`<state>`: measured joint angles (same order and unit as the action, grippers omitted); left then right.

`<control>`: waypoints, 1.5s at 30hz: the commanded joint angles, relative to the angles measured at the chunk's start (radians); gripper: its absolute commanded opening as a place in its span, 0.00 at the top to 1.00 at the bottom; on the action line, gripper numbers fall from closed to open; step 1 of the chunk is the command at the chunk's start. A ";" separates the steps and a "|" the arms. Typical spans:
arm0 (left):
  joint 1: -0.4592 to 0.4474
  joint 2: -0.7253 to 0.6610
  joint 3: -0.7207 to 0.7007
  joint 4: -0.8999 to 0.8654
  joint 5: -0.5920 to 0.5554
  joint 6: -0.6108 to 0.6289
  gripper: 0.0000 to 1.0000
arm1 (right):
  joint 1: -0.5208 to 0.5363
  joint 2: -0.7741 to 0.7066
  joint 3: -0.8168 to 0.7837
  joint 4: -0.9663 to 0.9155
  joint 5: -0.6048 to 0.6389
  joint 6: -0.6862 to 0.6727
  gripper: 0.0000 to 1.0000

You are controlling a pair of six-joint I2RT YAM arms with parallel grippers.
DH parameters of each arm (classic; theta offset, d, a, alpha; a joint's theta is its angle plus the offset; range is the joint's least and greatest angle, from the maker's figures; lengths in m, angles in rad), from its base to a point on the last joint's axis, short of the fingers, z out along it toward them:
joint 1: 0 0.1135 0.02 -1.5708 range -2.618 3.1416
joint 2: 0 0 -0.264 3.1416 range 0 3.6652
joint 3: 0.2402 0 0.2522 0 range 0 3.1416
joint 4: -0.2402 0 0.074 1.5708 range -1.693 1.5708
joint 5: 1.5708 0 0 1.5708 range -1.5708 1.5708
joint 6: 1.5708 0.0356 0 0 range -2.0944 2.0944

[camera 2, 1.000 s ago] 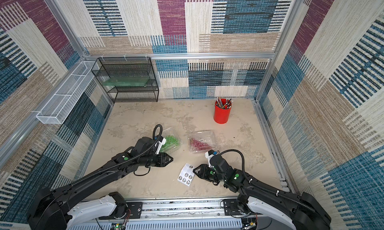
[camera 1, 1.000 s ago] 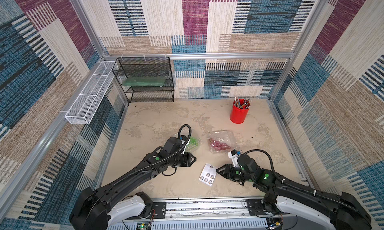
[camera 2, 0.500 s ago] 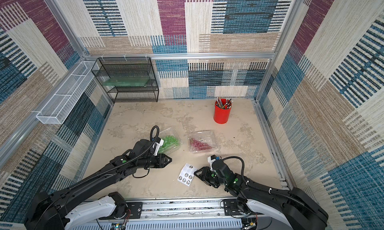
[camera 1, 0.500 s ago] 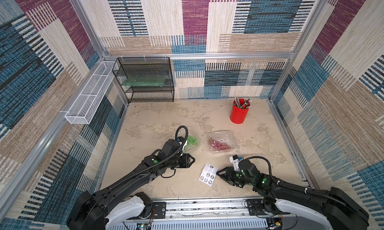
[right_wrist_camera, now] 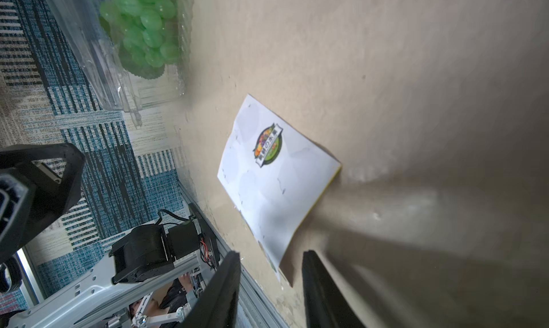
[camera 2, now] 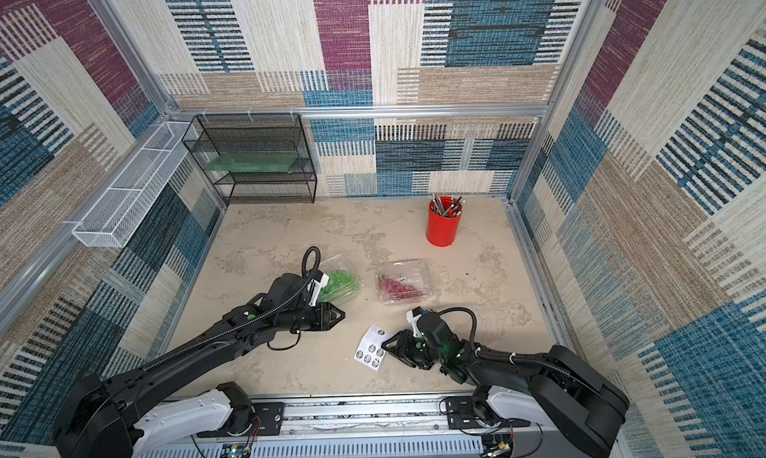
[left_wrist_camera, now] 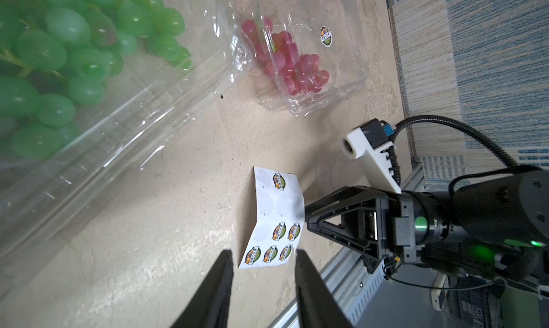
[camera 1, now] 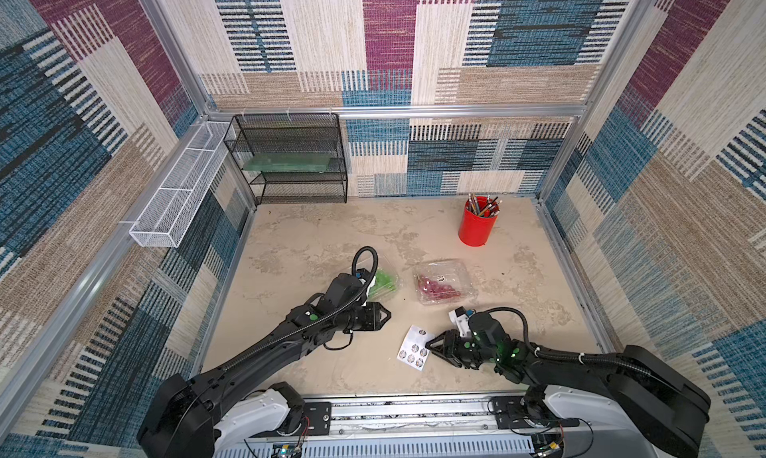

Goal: Label fruit boxes
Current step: Pick up the label sticker from the center of the board.

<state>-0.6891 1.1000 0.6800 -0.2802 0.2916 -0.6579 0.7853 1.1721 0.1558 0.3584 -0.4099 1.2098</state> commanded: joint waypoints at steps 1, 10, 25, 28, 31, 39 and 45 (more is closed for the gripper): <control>0.000 0.000 0.010 0.005 0.000 -0.007 0.62 | 0.000 0.036 -0.006 0.102 -0.010 -0.010 0.62; 0.000 -0.045 -0.006 0.006 -0.027 -0.008 0.62 | -0.006 0.150 0.004 0.197 -0.026 -0.015 0.66; 0.000 -0.051 -0.002 -0.004 -0.043 0.012 0.62 | -0.015 0.119 0.011 0.192 -0.032 -0.070 0.95; 0.000 -0.054 0.001 -0.007 -0.046 0.020 0.62 | -0.018 0.075 0.013 0.180 -0.040 -0.115 0.96; 0.000 -0.064 -0.012 0.016 -0.055 0.024 0.62 | -0.024 0.018 0.027 0.140 -0.059 -0.176 0.96; 0.001 -0.140 -0.063 0.145 -0.076 0.062 0.61 | -0.114 -0.255 0.119 -0.108 -0.090 -0.439 0.98; 0.000 -0.253 -0.177 0.377 -0.092 0.094 0.52 | -0.345 -0.406 0.165 -0.162 -0.295 -0.579 0.98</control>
<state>-0.6891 0.8780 0.5346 -0.0681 0.2131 -0.6052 0.4965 0.7937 0.2924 0.2474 -0.5842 0.7475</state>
